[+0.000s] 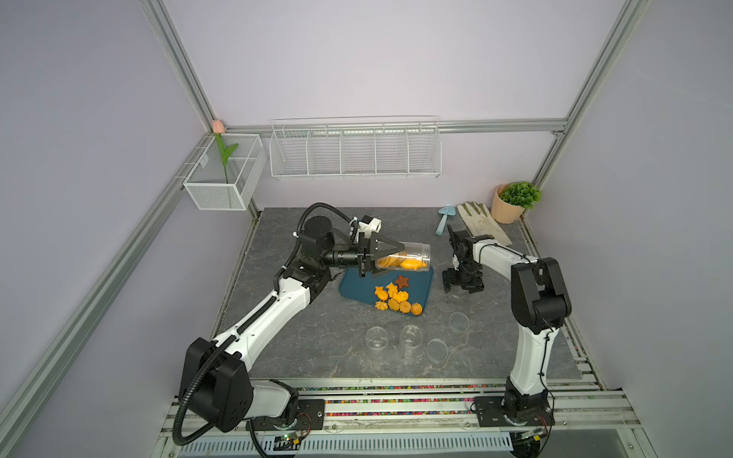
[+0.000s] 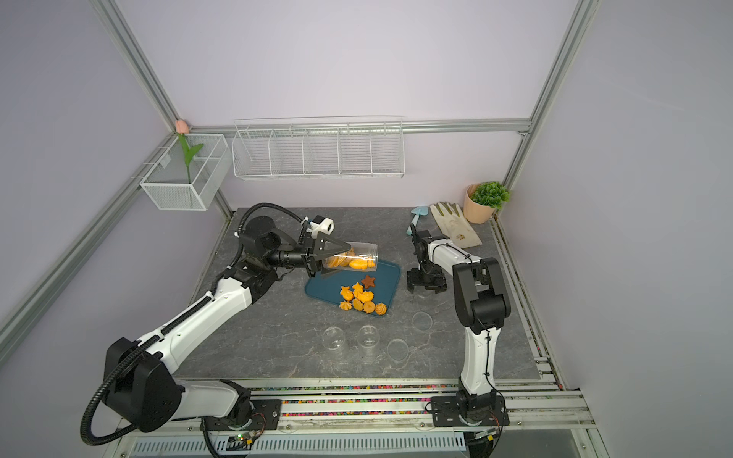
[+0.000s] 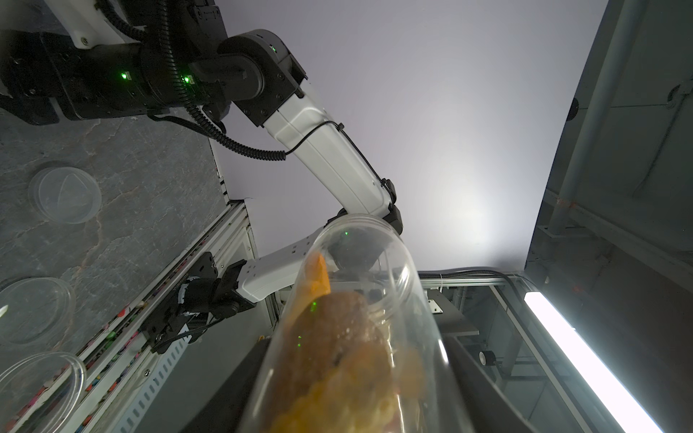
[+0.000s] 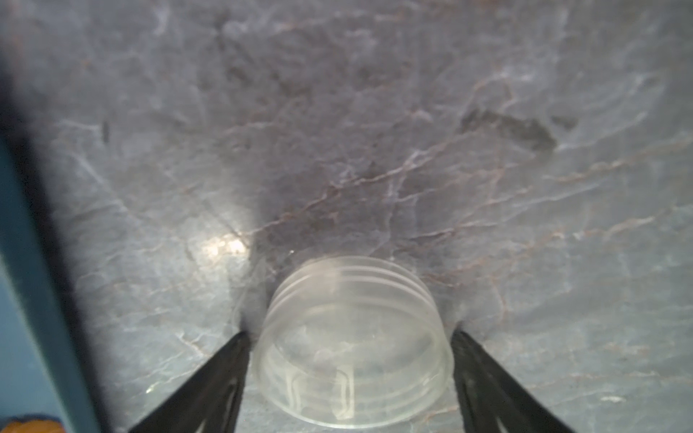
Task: Pour the cookies out of the jar
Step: Place the lid at the center of the board.
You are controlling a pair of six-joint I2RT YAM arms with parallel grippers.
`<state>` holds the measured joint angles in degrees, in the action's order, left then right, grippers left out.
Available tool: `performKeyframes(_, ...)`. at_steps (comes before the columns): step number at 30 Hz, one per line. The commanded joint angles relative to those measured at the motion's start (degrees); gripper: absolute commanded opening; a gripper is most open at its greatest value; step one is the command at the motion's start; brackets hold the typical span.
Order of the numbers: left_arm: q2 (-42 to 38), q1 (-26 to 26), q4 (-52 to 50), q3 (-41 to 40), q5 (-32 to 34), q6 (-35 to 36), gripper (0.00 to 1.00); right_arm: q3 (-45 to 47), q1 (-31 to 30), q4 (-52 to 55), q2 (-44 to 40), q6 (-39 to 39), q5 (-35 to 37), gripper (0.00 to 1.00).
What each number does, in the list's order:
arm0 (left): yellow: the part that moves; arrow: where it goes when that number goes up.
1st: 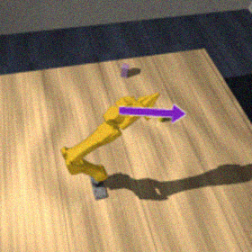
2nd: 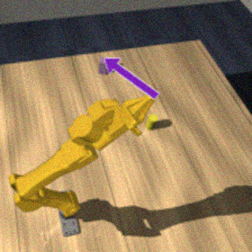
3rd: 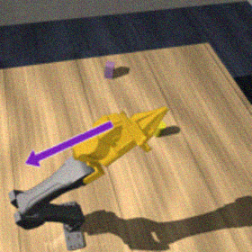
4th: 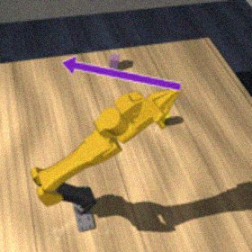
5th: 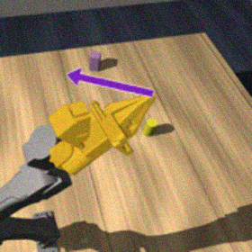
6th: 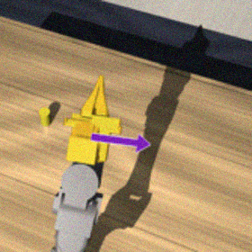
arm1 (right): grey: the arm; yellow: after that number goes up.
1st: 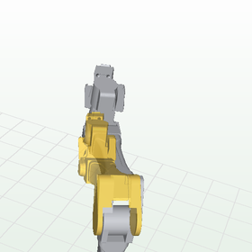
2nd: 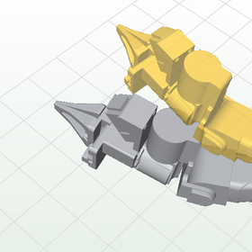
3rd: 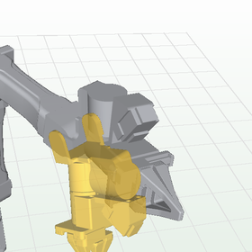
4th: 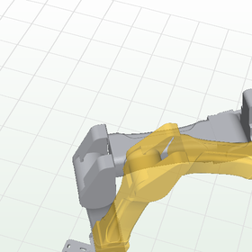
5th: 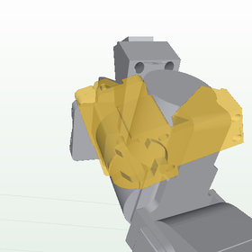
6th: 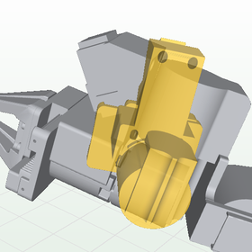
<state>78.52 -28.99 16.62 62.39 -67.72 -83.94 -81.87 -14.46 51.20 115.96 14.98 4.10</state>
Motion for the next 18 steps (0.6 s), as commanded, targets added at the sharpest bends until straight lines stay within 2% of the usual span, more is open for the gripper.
performKeyframes(1, -1.14, 0.21, 1.92, -0.16, -0.2, -1.0, 0.59, 1.44, -0.25, 0.24, 2.77, -0.27, -0.57, 0.91)
performKeyframes(11, -0.46, 0.23, 2.01, 0.36, -0.21, -1.05, 0.59, 0.85, -0.18, 0.13, 3.66, -0.33, -1.62, 1.0)
performKeyframes(18, 0.31, 0.25, 2.27, 0.54, -0.23, -1.05, 0.59, 0.81, 0.29, -0.74, 2.33, -0.12, -3.36, 0.94)
